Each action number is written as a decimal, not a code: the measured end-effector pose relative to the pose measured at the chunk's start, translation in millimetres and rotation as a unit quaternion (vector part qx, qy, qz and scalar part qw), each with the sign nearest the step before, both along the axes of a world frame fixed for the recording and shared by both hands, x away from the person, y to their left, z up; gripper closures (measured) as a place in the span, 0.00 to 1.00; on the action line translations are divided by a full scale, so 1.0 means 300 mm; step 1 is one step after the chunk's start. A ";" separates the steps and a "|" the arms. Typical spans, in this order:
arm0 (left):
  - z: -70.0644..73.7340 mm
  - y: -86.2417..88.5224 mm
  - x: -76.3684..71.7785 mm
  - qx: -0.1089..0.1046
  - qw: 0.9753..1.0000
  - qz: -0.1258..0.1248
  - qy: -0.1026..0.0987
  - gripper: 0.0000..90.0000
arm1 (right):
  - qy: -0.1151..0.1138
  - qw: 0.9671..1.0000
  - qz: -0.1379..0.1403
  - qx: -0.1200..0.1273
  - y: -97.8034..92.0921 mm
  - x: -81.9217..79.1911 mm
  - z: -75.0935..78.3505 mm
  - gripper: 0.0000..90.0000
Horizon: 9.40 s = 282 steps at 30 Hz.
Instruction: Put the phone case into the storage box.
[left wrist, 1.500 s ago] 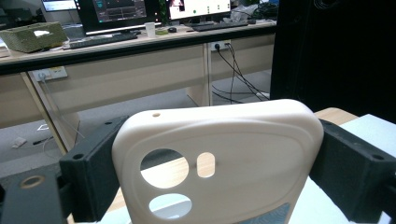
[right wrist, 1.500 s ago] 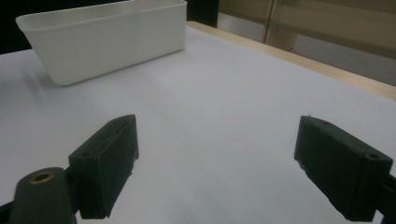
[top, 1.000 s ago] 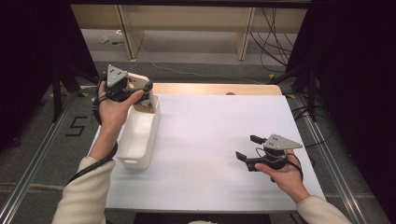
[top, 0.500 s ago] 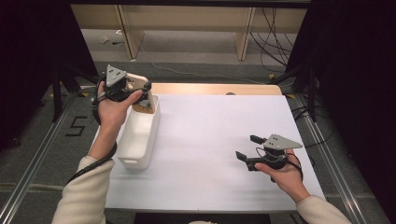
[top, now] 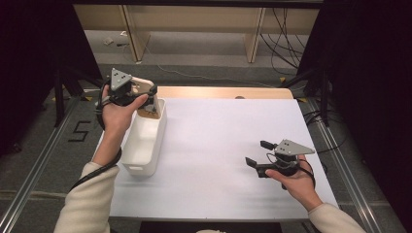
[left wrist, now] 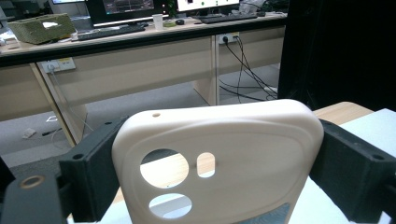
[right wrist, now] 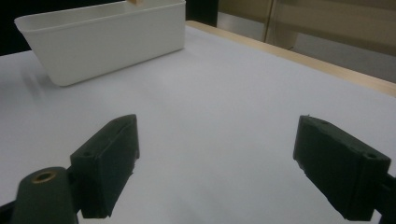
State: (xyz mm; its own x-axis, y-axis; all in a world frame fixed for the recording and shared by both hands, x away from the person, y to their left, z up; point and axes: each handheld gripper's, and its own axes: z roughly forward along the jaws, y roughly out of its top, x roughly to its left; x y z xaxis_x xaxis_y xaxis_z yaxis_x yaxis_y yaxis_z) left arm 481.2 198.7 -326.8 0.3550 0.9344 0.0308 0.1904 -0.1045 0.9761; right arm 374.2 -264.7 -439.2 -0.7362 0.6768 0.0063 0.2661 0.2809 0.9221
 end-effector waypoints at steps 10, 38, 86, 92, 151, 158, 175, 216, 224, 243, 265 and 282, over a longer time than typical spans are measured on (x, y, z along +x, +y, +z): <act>-0.009 0.000 0.005 0.003 1.000 -0.002 0.001 0.12 | 0.001 1.000 0.000 0.000 0.000 0.001 -0.001 0.17; -0.018 0.005 0.040 0.009 1.000 0.001 0.002 0.12 | 0.003 1.000 -0.003 0.005 0.004 0.006 -0.005 0.17; -0.054 0.010 0.090 0.016 1.000 0.004 0.017 0.12 | 0.002 1.000 -0.004 0.006 0.005 0.006 -0.004 0.17; -0.060 0.011 0.094 0.018 1.000 0.004 0.019 0.12 | 0.002 1.000 -0.004 0.006 0.005 0.006 -0.004 0.17; -0.114 0.005 0.153 0.023 0.999 0.007 0.045 0.12 | 0.005 1.000 -0.002 0.010 0.006 0.009 -0.006 0.17; -0.124 0.004 0.159 0.025 0.998 0.008 0.048 0.12 | 0.005 1.000 -0.002 0.011 0.006 0.009 -0.007 0.17; -0.135 0.007 0.175 0.023 0.998 0.010 0.054 0.12 | 0.008 1.000 0.000 0.010 0.006 0.009 -0.008 0.17; -0.150 0.011 0.209 0.019 0.998 0.012 0.065 0.12 | 0.010 1.000 0.000 0.009 0.008 0.009 -0.010 0.17; -0.154 0.012 0.218 0.016 0.998 0.012 0.067 0.12 | 0.010 1.000 0.000 0.009 0.008 0.009 -0.010 0.17; -0.168 0.016 0.240 0.011 0.997 0.015 0.076 0.11 | 0.011 1.000 0.001 0.010 0.009 0.010 -0.011 0.17; -0.189 0.017 0.268 0.010 0.996 0.018 0.089 0.11 | 0.011 1.000 0.002 0.011 0.010 0.010 -0.012 0.17; -0.206 0.021 0.290 -0.001 0.994 0.027 0.101 0.11 | 0.012 1.000 0.003 0.012 0.009 0.011 -0.012 0.17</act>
State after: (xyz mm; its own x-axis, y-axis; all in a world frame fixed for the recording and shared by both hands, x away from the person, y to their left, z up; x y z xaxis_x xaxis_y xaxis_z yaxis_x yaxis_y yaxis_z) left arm 568.3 204.9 -388.7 0.3034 0.9521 -0.0380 0.3885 -0.0871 0.9173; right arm 377.5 -262.0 -442.9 -0.7393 0.6722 0.0398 0.2863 0.2602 0.9221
